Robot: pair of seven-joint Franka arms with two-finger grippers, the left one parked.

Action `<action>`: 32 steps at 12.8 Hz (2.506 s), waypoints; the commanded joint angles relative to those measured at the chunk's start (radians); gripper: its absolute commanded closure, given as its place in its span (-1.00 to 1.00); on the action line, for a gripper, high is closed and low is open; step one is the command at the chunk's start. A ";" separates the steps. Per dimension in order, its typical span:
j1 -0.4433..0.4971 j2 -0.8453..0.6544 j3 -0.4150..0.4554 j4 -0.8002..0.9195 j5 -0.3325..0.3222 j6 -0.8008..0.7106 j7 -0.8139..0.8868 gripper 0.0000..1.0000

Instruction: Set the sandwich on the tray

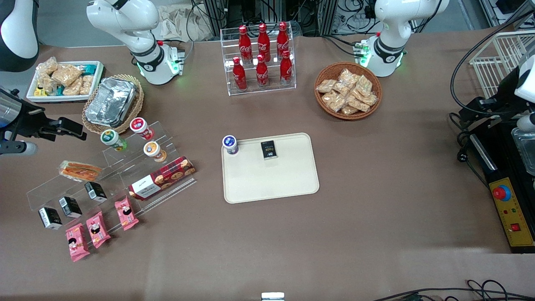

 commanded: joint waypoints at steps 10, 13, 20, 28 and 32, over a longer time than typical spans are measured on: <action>0.002 0.024 -0.001 0.030 -0.068 0.029 0.280 -1.00; -0.001 0.029 -0.001 0.036 -0.091 0.030 0.506 -1.00; -0.029 0.084 -0.013 0.051 -0.136 0.085 1.056 -1.00; -0.096 0.220 -0.038 0.051 -0.120 0.248 1.446 -1.00; -0.132 0.303 -0.041 0.044 -0.120 0.333 1.569 -1.00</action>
